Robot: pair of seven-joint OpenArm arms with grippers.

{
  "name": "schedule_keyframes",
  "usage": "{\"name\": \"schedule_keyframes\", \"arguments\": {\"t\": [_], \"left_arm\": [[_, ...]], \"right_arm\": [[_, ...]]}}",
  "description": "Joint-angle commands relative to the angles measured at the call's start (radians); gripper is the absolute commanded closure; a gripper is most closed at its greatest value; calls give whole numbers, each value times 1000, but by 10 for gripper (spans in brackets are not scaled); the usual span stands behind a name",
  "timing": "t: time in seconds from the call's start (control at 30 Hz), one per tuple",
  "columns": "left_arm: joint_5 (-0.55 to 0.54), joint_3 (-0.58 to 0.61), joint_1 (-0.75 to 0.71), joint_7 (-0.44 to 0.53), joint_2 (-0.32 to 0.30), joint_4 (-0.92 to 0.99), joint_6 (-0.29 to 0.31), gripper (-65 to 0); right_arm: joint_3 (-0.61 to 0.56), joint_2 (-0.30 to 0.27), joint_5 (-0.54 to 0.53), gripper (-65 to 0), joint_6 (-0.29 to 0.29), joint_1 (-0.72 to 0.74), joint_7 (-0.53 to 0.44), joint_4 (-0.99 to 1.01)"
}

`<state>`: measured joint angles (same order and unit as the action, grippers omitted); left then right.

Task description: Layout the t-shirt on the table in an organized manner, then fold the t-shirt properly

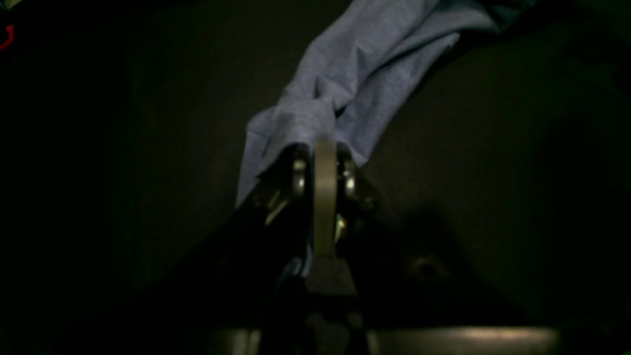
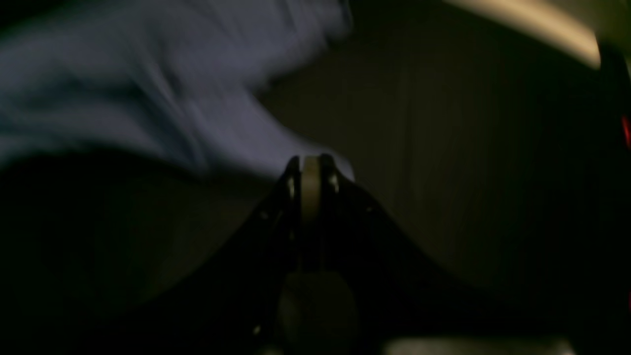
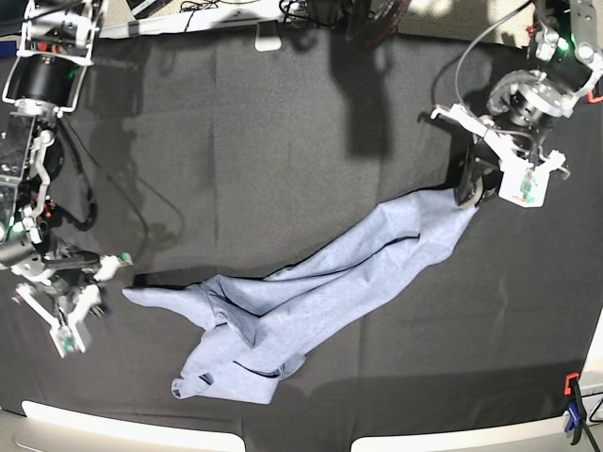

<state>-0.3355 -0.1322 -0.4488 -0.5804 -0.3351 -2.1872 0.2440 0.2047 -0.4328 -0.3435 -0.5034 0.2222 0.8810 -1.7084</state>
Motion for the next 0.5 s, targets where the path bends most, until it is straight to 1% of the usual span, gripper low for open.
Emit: {"name": "schedule_keyframes", "arguments": {"t": [0.0, 0.1, 0.17, 0.27, 0.33, 0.47], "left_arm": [[-5, -5, 2, 28, -6, -18, 0, 0], [-5, -5, 2, 27, -6, -18, 0, 0], [-5, -5, 2, 27, -6, -18, 0, 0], [-5, -5, 2, 27, -6, -18, 0, 0], [-5, -5, 2, 27, -6, -18, 0, 0], [-5, -5, 2, 27, -6, -18, 0, 0]], "right_arm": [[7, -13, -16, 0, 3, 26, -60, -19], [22, 14, -31, 0, 3, 26, -193, -19], [40, 42, -31, 0, 3, 26, -262, -19], [52, 68, -30, 0, 2, 27, -337, -19], [51, 76, -30, 0, 1, 33, -341, -19], [51, 76, -26, 0, 2, 41, -301, -19]]}}
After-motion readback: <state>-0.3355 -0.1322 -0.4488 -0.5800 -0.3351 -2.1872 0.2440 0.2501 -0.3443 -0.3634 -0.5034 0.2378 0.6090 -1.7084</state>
